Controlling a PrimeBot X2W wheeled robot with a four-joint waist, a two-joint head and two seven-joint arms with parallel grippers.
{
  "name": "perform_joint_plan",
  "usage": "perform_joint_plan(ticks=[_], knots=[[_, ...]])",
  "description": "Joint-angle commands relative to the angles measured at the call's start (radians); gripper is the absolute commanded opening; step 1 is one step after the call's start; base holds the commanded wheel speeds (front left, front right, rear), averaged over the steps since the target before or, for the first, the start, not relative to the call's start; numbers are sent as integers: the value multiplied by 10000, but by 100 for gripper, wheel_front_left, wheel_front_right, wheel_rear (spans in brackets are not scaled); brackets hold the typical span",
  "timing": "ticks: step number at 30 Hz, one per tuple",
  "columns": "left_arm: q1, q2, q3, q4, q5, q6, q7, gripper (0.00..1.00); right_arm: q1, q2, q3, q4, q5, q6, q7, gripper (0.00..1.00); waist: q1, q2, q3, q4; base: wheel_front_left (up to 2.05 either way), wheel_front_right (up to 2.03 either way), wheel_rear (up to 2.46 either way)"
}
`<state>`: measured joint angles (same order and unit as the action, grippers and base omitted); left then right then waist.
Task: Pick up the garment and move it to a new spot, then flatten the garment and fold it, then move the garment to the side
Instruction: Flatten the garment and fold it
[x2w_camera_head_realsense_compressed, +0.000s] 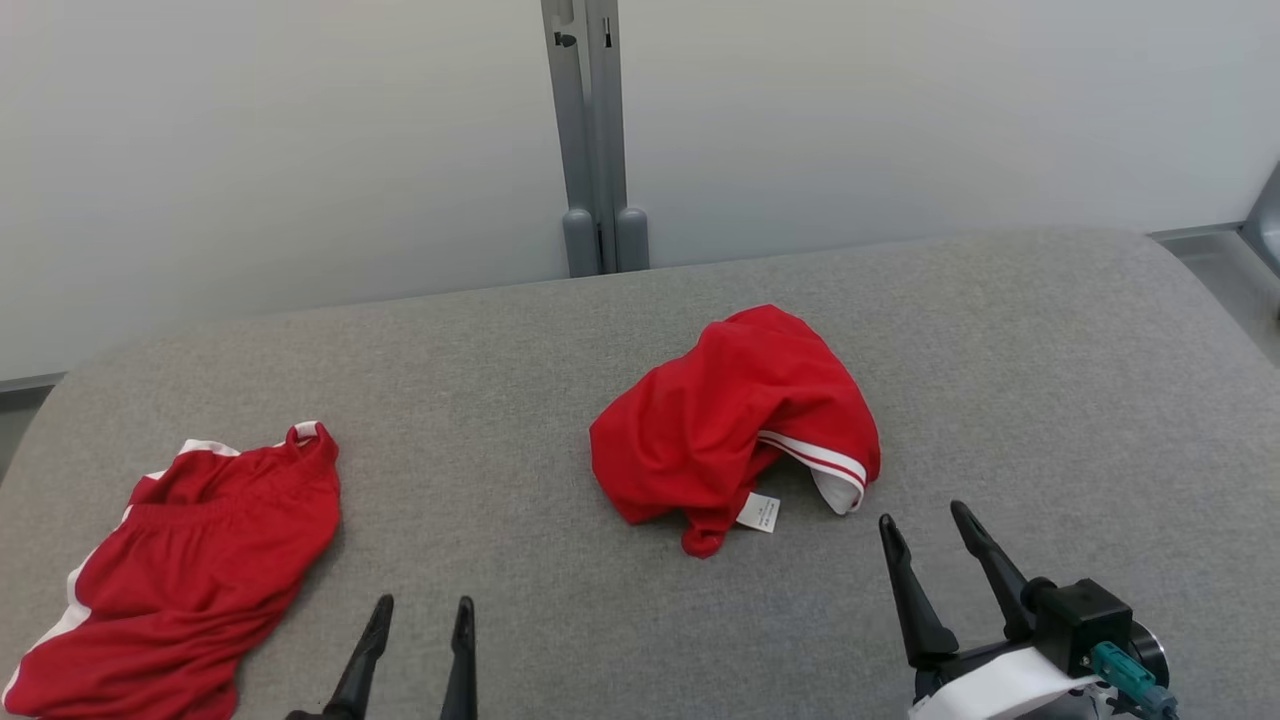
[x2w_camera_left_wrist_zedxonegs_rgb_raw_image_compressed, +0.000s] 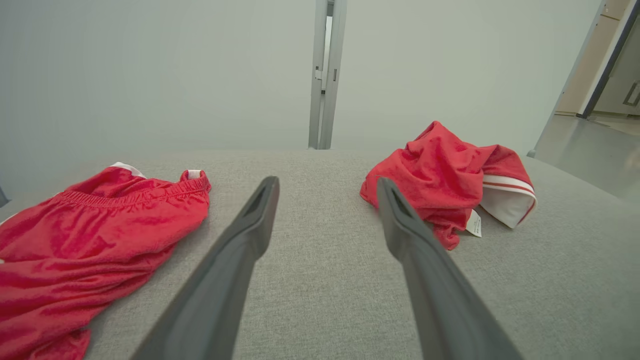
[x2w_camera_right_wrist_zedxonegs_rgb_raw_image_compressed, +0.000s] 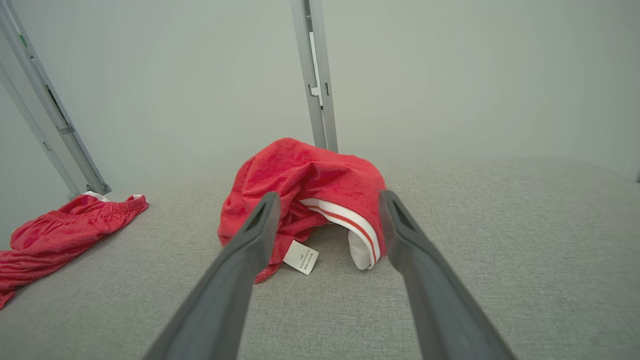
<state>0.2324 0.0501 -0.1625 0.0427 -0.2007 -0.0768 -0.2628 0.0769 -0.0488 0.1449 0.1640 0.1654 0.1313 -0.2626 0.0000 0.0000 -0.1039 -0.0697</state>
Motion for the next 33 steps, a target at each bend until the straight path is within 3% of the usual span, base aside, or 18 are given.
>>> perform_joint_plan(ticks=[1,8,14,22,25,30,33], knots=[[-272,6,-198,121,131,-129,-31,100,-113,-26,-61,-144,82,-10,-32,100,0,0,162,-200,0,0,0],[-1590,11,-1259,818,634,-474,-26,100,-343,-26,-189,-350,-61,-10,-34,100,0,0,725,-1103,0,0,0],[-3405,129,-3056,1460,763,-539,-19,100,-603,-23,-350,-497,-149,-10,-34,100,0,0,1402,-1949,0,0,0],[-6310,200,-6046,2331,-703,-537,-17,100,-994,-22,-539,-788,22,-10,-34,100,0,0,2640,-2772,0,0,0],[-7602,212,-6995,3371,-1011,-538,135,100,-1228,-16,-530,-872,219,-10,-34,100,0,0,3183,-3071,0,0,0],[-8780,60,-7511,5042,-1128,-518,1167,100,-1500,-16,-526,-928,539,-10,-32,100,0,0,3710,-3388,0,0,0],[-9167,36,-7579,5760,-1335,-181,1613,100,-1607,-16,-473,-961,706,-10,-34,100,0,0,3898,-3530,0,0,0]])
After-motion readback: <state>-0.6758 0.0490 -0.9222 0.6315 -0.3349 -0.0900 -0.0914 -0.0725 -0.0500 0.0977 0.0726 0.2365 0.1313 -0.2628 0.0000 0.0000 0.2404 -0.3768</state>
